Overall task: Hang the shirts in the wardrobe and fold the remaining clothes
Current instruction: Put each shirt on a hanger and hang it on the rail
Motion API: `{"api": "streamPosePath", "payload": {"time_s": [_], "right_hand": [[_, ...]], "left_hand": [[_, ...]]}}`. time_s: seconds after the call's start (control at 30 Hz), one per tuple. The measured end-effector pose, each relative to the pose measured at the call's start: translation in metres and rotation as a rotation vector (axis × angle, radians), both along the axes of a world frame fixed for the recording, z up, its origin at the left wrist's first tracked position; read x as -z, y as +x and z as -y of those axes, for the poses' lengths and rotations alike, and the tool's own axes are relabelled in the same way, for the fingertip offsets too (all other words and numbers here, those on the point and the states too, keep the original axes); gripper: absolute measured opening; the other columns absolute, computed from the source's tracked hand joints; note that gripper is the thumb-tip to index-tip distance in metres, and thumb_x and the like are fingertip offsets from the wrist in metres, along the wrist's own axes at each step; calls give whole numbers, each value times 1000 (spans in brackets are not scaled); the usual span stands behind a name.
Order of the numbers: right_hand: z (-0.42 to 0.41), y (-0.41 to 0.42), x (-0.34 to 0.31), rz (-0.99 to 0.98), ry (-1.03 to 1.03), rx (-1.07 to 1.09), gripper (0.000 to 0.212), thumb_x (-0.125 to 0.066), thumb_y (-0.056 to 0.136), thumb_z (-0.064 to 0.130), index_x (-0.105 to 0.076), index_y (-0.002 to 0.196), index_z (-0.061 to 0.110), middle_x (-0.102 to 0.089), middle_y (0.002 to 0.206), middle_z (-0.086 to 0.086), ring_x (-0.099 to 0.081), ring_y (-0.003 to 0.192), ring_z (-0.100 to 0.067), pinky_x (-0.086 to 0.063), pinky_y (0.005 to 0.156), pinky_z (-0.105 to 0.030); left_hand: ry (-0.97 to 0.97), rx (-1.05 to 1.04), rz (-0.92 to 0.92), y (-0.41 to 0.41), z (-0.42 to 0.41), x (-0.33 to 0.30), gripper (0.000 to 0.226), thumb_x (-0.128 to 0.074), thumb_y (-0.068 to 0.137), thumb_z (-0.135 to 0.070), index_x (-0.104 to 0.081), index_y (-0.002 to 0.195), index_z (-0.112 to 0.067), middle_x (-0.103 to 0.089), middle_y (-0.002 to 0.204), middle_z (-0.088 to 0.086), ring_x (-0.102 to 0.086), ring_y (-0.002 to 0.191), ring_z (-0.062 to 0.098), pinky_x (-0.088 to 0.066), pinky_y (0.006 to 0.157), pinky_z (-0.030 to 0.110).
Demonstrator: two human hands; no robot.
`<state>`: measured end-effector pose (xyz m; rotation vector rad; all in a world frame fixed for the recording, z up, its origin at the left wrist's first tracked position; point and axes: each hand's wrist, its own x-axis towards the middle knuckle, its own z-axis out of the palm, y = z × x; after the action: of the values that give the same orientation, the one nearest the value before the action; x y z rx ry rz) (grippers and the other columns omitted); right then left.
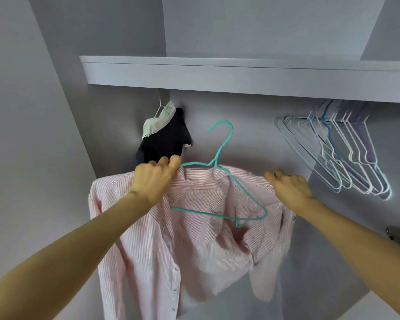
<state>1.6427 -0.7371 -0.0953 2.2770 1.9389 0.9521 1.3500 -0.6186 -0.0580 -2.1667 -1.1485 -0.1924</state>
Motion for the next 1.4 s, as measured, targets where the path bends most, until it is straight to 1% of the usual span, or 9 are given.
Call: {"api": "streamPosePath", "payload": {"time_s": [0.13,0.3,0.47,0.67,0.87,1.1,1.17,1.3,1.4], "right_hand": [[-6,5,-2,-1,-303,154,45,-41,86,3,-41,129,18,-59,114,-5,-64,98,-26,-46,72,-30],[-17,-13,-14,-556,-100,192,47,-42,83,-1,-51,125,17,-63,113,-17,-59,103,-36,-47,81,-36],[-20,-49,-21,-950,271,50,33,-39,89,-1,-58,115,2,-63,108,-27,-57,100,-43,-44,81,-41],[5,-74,24,-876,-114,1,16,-36,95,9,-51,95,7,-55,68,-11,-52,60,-27,-44,60,-37],[-1,-22,4,-843,132,317,26,-41,87,6,-52,111,7,-61,107,-27,-56,100,-42,-44,78,-38],[-1,-6,-4,-990,269,409,22,-37,87,3,-56,98,1,-61,109,-28,-54,102,-43,-42,82,-40],[1,-16,1,-951,250,366,25,-36,90,6,-57,104,0,-60,111,-29,-54,103,-44,-42,82,-41],[7,-34,15,-992,221,288,27,-37,93,9,-57,109,1,-64,105,-28,-57,101,-41,-44,85,-40],[12,-44,25,-1090,245,206,21,-38,93,10,-56,93,0,-66,88,-26,-60,86,-39,-47,75,-38]], "left_hand": [[14,61,-63,3,-9,7,39,-36,92,1,-28,128,-11,-53,95,1,-62,71,17,-31,46,26],[-77,55,-133,9,-12,14,43,-39,90,4,-23,129,-4,-56,102,4,-65,77,20,-21,39,26],[-287,-66,164,17,-17,20,36,-38,94,-6,-29,128,-11,-64,95,3,-66,83,27,-38,55,30],[-428,-8,504,10,-22,34,22,-32,95,-11,-35,116,-12,-53,71,7,-50,63,33,-35,57,36],[-475,-20,510,-7,-29,43,22,-35,95,-12,-34,117,-14,-63,83,11,-52,68,33,-38,60,37],[-820,281,786,-11,-20,36,37,-46,95,-38,-38,131,-29,-63,83,6,-61,84,36,-43,70,34],[-775,260,932,-12,-23,38,28,-47,96,-30,-49,122,-22,-65,89,10,-60,89,38,-42,72,32],[-693,205,843,-14,-24,52,24,-47,96,-25,-58,115,-14,-68,94,19,-59,90,40,-46,76,38],[-723,189,962,-13,-21,64,25,-46,97,-26,-62,113,-14,-69,96,14,-60,94,35,-45,81,33]]}}
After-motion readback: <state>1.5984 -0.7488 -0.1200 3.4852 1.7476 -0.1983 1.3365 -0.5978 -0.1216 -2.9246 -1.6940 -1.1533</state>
